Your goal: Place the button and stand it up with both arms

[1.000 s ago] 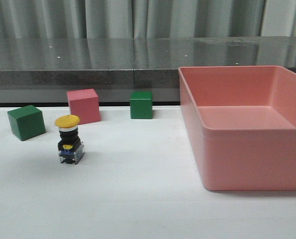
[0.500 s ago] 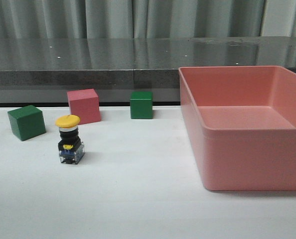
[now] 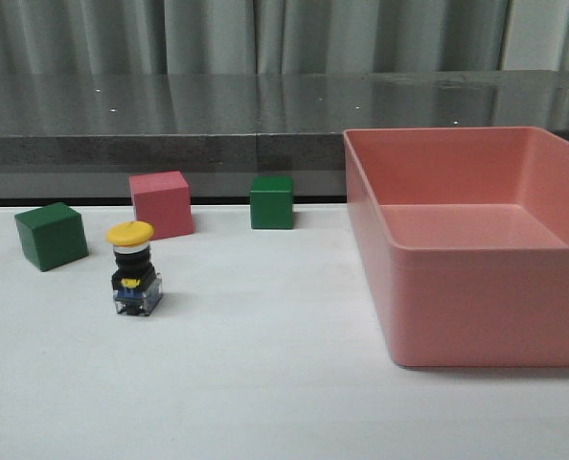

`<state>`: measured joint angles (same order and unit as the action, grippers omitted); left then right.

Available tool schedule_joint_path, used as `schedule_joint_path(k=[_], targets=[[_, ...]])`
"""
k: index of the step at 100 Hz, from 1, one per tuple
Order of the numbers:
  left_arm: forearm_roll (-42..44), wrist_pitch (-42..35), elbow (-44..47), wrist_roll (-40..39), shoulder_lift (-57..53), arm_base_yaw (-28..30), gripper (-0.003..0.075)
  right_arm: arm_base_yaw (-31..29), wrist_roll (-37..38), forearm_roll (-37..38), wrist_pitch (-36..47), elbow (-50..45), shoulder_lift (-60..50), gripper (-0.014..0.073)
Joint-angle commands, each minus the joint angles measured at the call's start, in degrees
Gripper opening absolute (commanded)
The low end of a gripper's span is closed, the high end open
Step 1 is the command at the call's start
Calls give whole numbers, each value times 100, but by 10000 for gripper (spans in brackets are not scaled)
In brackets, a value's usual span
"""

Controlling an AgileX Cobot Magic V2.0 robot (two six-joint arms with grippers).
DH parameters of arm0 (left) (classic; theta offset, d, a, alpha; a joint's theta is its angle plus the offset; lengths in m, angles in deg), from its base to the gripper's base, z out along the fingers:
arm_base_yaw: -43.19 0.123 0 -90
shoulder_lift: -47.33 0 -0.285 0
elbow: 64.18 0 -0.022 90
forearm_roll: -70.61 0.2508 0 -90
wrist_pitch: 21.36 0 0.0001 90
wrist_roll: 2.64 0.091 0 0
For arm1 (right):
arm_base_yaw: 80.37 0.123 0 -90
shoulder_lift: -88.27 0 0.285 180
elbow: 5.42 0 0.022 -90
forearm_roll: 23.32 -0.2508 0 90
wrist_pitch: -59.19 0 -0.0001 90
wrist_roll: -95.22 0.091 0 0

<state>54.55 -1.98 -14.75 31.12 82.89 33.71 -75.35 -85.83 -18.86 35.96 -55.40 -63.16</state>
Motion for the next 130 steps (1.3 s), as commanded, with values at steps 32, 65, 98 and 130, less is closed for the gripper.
schedule_joint_path(k=[32,65,98,130], targets=[[-140,-557,78,-67,-279,7,-20,-25,-13,80,484,156,41,-113],[71,-701,190,-142,-279,7,-20,-25,-13,80,484,156,41,-113],[2605,-1474,1358,-2855,-1057,7,-20,-25,-13,80,484,156,41,-113],[2265,-1463,2501,-2855,-2402,417,-20,-25,-13,80,484,156,41,-113]])
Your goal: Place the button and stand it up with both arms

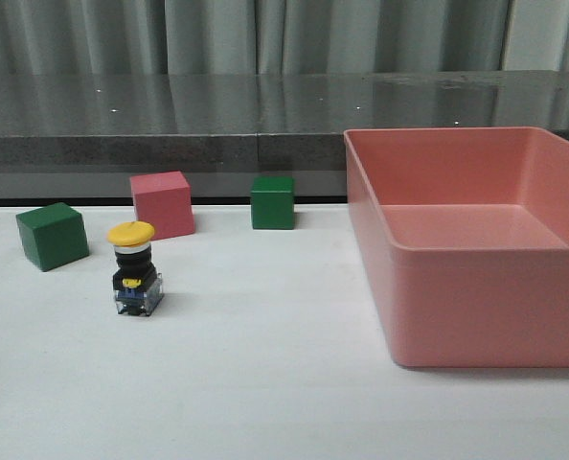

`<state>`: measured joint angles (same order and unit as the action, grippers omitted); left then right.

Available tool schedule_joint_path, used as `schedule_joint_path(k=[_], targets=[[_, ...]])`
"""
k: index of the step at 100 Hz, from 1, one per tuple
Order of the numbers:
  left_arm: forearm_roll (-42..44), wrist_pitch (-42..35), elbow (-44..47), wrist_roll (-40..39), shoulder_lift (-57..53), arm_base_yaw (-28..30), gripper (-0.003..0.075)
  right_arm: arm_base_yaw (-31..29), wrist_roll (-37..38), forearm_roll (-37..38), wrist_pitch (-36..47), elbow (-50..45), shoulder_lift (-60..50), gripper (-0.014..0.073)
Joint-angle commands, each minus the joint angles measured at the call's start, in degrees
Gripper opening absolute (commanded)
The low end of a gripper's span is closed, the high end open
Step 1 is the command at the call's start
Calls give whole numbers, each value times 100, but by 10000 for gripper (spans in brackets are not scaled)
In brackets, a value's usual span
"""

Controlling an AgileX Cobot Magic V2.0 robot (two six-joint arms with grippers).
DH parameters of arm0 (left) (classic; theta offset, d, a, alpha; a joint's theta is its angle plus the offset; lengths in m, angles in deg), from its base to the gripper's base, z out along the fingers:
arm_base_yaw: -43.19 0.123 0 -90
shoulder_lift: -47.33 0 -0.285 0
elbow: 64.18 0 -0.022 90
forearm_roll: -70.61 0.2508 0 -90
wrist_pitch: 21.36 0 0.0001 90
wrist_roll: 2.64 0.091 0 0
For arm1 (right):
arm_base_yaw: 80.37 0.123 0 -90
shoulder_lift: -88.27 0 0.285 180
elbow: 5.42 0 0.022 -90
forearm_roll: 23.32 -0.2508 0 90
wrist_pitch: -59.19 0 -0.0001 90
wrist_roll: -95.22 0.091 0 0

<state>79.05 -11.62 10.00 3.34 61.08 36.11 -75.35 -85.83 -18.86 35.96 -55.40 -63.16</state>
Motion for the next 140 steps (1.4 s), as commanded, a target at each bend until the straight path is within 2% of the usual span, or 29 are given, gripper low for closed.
schedule_joint_path(k=[1,28,48,140], targets=[[-215,-499,61,-78,-278,196,-20,-25,-13,80,484,156,41,-113],[-496,-610,465,-78,-805,662,-20,-25,-13,80,484,156,41,-113],[-755,-800,560,-78,-805,658,-20,-25,-13,80,476,156,41,-113],[-753,-789,560,-78,-805,658,-20,-25,-19,121,523,149,-18,-113]])
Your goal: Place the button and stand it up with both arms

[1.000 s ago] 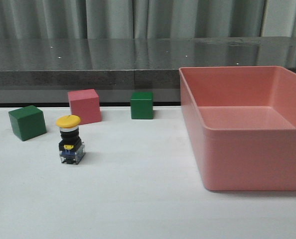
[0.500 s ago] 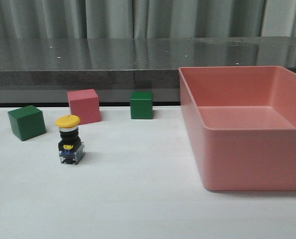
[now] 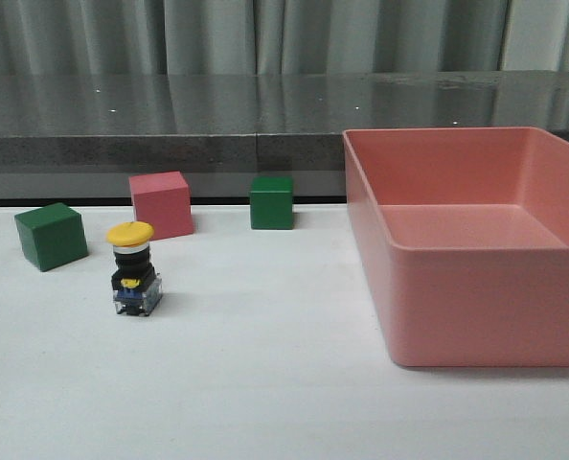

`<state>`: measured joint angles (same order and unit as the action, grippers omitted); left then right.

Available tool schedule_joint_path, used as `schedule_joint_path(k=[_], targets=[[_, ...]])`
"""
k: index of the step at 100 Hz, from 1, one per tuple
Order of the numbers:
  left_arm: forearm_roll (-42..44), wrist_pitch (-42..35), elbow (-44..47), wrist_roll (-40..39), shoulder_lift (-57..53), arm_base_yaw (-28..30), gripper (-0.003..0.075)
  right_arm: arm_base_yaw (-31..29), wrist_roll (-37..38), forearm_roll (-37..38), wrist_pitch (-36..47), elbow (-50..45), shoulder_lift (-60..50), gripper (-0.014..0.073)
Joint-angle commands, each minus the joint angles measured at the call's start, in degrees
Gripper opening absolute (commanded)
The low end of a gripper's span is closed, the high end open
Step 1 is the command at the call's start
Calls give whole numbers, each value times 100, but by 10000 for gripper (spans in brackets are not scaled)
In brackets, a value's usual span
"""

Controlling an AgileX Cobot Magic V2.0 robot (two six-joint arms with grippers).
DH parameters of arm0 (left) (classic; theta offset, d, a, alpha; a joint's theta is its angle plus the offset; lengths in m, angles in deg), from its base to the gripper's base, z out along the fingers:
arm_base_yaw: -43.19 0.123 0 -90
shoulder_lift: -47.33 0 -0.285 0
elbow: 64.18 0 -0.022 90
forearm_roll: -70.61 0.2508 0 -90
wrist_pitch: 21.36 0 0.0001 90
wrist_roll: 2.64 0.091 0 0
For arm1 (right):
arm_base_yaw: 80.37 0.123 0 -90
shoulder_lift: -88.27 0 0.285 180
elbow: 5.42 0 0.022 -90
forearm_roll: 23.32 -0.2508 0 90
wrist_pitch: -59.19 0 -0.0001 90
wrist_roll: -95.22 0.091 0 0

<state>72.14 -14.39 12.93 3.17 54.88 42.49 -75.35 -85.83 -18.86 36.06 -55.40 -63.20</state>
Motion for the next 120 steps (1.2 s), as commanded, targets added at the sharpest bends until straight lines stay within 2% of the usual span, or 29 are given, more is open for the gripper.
schedule_joint_path(k=[1,12,30,42,59,77,120], targets=[[-62,-512,268,-61,-185,20,-20,-25,-19,122,525,139,-24,-113],[-62,-512,268,-61,-185,20,-20,-11,-13,-67,971,-154,-302,-113],[-62,-512,268,-61,-185,20,-20,-11,-13,-101,2101,-1309,-948,-113],[-62,-512,268,-61,-185,20,-20,-6,0,-170,2509,-2017,-1472,-113],[-62,-503,268,-61,-185,20,-20,123,34,-385,2451,-2560,-2296,-113],[-62,-490,268,-61,-185,20,-20,377,34,-396,2540,-2773,-2229,-113],[-62,-490,268,-61,-185,20,-20,394,34,-396,2482,-2796,-2229,-113]])
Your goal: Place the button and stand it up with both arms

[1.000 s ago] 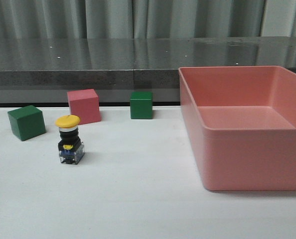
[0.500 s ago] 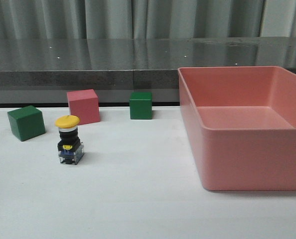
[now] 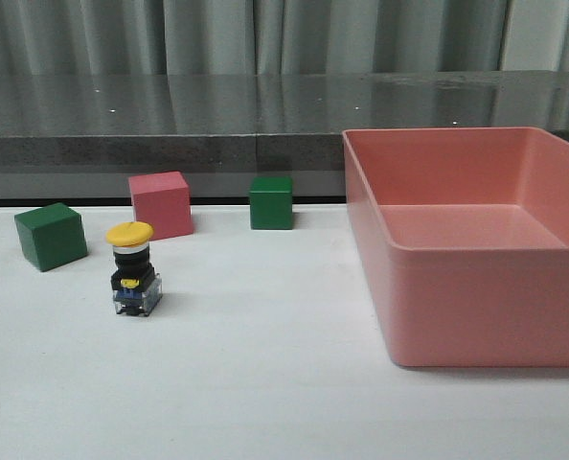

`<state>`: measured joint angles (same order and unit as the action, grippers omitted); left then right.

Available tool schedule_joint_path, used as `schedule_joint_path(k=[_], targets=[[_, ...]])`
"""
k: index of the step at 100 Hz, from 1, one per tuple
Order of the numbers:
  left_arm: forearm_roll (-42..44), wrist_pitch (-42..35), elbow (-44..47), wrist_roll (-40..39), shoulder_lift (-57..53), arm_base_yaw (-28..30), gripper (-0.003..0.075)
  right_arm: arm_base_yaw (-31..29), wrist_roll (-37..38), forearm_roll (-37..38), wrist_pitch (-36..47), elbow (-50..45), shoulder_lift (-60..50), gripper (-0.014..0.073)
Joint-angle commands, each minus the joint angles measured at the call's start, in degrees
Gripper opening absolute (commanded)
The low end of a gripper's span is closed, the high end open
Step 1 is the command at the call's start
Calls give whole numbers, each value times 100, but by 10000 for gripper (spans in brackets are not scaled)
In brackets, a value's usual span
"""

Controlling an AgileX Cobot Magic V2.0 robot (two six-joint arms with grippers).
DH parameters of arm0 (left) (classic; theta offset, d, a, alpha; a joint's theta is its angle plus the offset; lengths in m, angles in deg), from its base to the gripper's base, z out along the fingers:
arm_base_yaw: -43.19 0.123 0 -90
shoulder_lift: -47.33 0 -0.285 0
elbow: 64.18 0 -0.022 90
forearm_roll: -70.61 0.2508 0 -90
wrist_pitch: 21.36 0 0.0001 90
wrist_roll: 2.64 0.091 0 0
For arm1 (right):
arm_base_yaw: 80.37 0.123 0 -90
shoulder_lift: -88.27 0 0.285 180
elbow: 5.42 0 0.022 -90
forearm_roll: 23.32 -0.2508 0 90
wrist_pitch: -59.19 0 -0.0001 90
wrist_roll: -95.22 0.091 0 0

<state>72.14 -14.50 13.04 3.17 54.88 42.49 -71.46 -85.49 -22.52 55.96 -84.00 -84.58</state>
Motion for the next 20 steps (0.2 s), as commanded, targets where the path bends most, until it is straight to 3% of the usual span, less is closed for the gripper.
schedule_joint_path(k=[1,20], targets=[[-62,-478,257,-61,-185,20,-20,4,0,-30,492,64,-92,-113],[-62,-478,257,-61,-185,20,-20,4,0,-30,492,64,-92,-113]])
